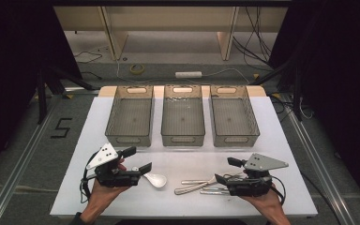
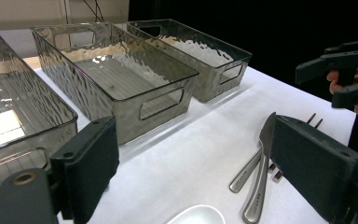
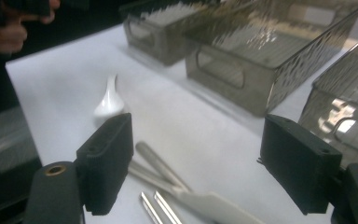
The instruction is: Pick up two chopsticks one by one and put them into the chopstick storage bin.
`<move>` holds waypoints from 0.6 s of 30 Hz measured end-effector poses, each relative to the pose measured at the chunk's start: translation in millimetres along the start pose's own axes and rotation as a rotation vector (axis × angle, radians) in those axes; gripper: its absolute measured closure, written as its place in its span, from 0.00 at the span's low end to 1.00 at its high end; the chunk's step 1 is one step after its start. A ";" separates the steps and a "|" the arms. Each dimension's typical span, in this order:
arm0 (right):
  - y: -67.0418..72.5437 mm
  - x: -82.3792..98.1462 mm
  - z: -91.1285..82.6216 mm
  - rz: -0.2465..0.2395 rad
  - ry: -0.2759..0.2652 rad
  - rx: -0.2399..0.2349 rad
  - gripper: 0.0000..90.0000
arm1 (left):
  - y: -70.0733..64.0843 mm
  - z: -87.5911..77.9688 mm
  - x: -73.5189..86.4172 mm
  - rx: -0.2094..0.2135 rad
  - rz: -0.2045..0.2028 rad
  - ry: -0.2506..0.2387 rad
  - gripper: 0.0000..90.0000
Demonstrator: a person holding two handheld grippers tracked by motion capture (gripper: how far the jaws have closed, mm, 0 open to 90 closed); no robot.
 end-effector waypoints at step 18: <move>-3.0 21.6 -6.6 -0.208 0.556 -0.103 0.46 | -0.2 1.3 1.1 0.000 -0.001 0.005 0.17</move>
Point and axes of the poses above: each handheld gripper's, and its own axes: z roughly forward along the jaws, x roughly out of its underside, y roughly to its left, the point moved 5 cm from there along z, roughly forward along the jaws, and after that the axes turned 14 degrees about -y, right-handed, at the moved point
